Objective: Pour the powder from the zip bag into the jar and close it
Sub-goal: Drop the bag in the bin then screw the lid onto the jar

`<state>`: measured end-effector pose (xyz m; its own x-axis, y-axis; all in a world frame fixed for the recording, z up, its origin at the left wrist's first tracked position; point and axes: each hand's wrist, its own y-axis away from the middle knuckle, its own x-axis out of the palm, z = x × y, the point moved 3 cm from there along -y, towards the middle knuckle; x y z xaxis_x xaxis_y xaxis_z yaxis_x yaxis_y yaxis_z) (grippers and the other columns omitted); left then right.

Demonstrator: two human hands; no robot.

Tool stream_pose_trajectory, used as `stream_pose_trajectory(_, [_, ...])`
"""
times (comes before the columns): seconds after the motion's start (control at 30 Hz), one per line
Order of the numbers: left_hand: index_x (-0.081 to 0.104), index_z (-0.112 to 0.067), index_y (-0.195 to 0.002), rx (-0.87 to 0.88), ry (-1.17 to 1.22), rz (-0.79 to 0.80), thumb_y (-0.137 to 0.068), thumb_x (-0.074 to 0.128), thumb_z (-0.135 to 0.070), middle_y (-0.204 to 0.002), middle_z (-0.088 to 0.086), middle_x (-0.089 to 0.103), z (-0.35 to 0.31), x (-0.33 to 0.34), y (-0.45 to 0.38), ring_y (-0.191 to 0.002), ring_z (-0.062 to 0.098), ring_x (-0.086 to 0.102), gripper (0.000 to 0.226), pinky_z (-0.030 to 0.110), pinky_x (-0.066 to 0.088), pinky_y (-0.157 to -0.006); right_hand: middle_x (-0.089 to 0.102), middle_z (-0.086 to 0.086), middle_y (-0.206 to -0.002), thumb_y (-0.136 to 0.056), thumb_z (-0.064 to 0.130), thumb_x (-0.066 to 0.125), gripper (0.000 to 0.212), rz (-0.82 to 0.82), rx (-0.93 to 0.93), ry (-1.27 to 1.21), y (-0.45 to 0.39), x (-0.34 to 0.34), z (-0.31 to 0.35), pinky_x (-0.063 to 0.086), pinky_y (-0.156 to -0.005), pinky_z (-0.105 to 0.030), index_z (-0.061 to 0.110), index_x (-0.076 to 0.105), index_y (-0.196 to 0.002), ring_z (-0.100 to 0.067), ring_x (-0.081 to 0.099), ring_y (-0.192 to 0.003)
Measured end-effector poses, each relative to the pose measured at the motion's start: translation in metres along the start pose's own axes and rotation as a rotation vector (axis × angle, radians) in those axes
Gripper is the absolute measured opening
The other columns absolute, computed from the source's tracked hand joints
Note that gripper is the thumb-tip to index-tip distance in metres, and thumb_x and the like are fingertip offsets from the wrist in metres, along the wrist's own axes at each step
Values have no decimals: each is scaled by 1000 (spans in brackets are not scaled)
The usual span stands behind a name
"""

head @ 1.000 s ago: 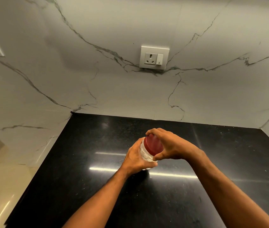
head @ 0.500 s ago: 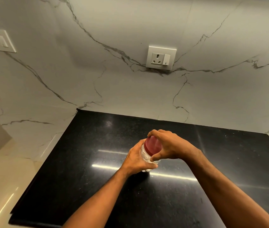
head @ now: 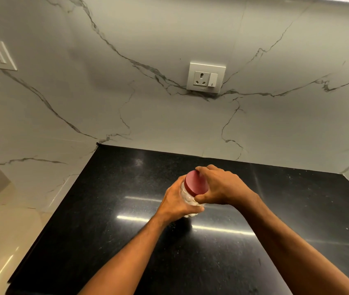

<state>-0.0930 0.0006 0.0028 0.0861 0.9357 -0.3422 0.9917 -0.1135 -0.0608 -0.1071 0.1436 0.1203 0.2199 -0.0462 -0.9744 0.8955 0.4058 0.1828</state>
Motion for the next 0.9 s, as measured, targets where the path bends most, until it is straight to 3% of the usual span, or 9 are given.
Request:
stream_pose_trajectory(0.07, [34, -75, -115, -1, 5, 13, -53, 94, -45, -118, -25, 58, 1, 0, -1, -108, -16, 55, 92, 4, 50, -73, 57, 2, -132, -66, 81, 64, 94, -73, 64, 97, 1, -2, 0, 50, -82, -31, 26, 41, -140, -18, 59, -110])
stream_pose_trajectory(0.13, [36, -73, -116, 2, 19, 16, -53, 95, -43, -119, -22, 59, 2, -1, -1, -108, -12, 57, 91, 7, 52, -76, 53, 1, -138, -63, 84, 62, 102, -50, 61, 54, 0, -1, -4, 51, -88, -35, 27, 36, -144, -21, 56, -117])
stream_pose_trajectory(0.23, [41, -61, -122, 13, 44, 4, -54, 96, -39, -119, -16, 62, 4, -4, -2, -108, -2, 63, 90, 19, 57, -86, 28, 2, -157, -70, 60, 78, 110, 90, -70, -136, 0, -5, -3, 44, -106, -47, 36, 12, -154, -26, 39, -137])
stream_pose_trajectory(0.33, [43, -57, -124, 15, 58, 3, -54, 97, -37, -119, -14, 64, 3, -7, -3, -108, 1, 64, 90, 23, 58, -88, 29, 2, -155, -74, 41, 82, 101, 92, -131, -198, -2, -7, -2, 45, -106, -43, 32, 19, -154, -24, 37, -136])
stream_pose_trajectory(0.47, [41, -60, -121, 15, 54, 18, -55, 96, -37, -121, -17, 61, 2, -8, -3, -109, -2, 62, 89, 16, 55, -85, 47, 2, -138, -70, 61, 77, 89, -32, -54, -166, -4, -6, -3, 50, -95, -32, 30, 37, -143, -19, 49, -120])
stream_pose_trajectory(0.57, [39, -59, -121, 13, 47, 35, -56, 96, -39, -123, -17, 59, 1, -8, -2, -112, -1, 60, 89, 11, 53, -83, 49, 0, -137, -66, 76, 69, 96, -55, 18, -91, -3, -4, -6, 51, -96, -37, 29, 35, -143, -20, 51, -119])
stream_pose_trajectory(0.67, [40, -61, -122, 13, 60, 44, -57, 95, -39, -123, -17, 60, -2, -9, -2, -110, -6, 60, 89, 12, 54, -82, 34, 1, -150, -71, 64, 75, 102, 39, -84, -209, 0, -4, -4, 47, -103, -40, 32, 21, -152, -23, 42, -132])
stream_pose_trajectory(0.77, [40, -61, -122, 20, 62, 44, -56, 95, -37, -121, -18, 60, -5, -9, -3, -109, -10, 59, 89, 7, 51, -79, 34, 3, -150, -74, 49, 80, 98, 35, -156, -207, 2, -6, -1, 47, -101, -33, 31, 23, -152, -21, 42, -131])
stream_pose_trajectory(0.9, [41, -54, -126, 25, 71, 55, -55, 96, -37, -123, -15, 61, -6, -8, -3, -111, 0, 62, 91, 15, 55, -83, 52, 3, -132, -65, 76, 70, 94, -134, 2, -113, 4, -7, -2, 50, -87, -28, 30, 39, -141, -16, 54, -111])
